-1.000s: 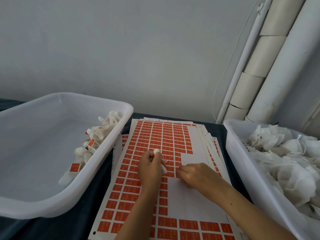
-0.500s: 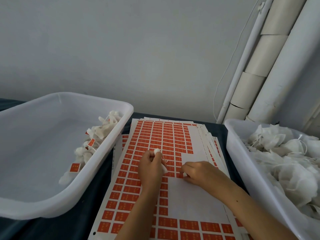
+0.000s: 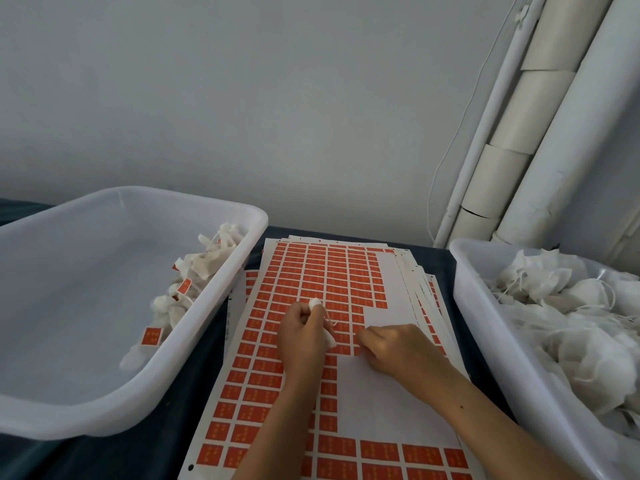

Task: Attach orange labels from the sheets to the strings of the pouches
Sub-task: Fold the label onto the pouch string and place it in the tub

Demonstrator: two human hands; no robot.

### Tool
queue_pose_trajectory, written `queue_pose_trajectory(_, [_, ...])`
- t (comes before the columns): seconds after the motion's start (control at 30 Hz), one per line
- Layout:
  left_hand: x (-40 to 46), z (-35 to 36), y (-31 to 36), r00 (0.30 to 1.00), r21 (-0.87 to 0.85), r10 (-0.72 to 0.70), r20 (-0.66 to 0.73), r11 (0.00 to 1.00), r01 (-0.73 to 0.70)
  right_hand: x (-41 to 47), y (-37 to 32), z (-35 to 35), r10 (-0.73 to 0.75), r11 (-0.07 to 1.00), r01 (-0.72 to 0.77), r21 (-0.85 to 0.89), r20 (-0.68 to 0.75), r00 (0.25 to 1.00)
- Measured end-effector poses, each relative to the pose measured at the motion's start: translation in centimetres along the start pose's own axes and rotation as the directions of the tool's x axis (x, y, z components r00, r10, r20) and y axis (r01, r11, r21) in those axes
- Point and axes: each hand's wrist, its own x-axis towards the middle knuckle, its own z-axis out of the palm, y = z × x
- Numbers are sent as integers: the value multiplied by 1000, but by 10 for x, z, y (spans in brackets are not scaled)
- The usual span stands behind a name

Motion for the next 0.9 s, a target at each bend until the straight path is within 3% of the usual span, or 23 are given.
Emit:
queue_pose_trajectory(0.1, [1, 1, 1, 1000, 8, 8, 3, 1000, -8, 4, -4, -1, 89, 993, -81, 86, -93, 992])
queue_pose_trajectory(0.23, [0, 1, 2, 1000, 23, 25, 8, 999, -25, 9, -16, -1, 242, 941, -221, 255, -51, 969])
queue_pose_trajectory(0.43, [0, 0, 1, 1000, 6, 19, 13, 1000, -19, 8, -21, 5, 526, 651, -446, 614, 59, 849])
queue_pose_trajectory(0.57, [1, 1, 0, 1000, 19, 19, 13, 1000, -19, 11, -19, 7, 646, 467, -538, 702, 144, 750])
queue_pose_trajectory(0.77, [-1, -1, 1, 998, -2, 33, 53, 999, -33, 20, -21, 12, 695, 475, -629, 616, 177, 697])
queue_pose_trajectory(0.9, [-3, -2, 3, 996, -34, 39, 83, 999, -36, 19, -22, 10, 658, 482, -567, 668, 151, 737])
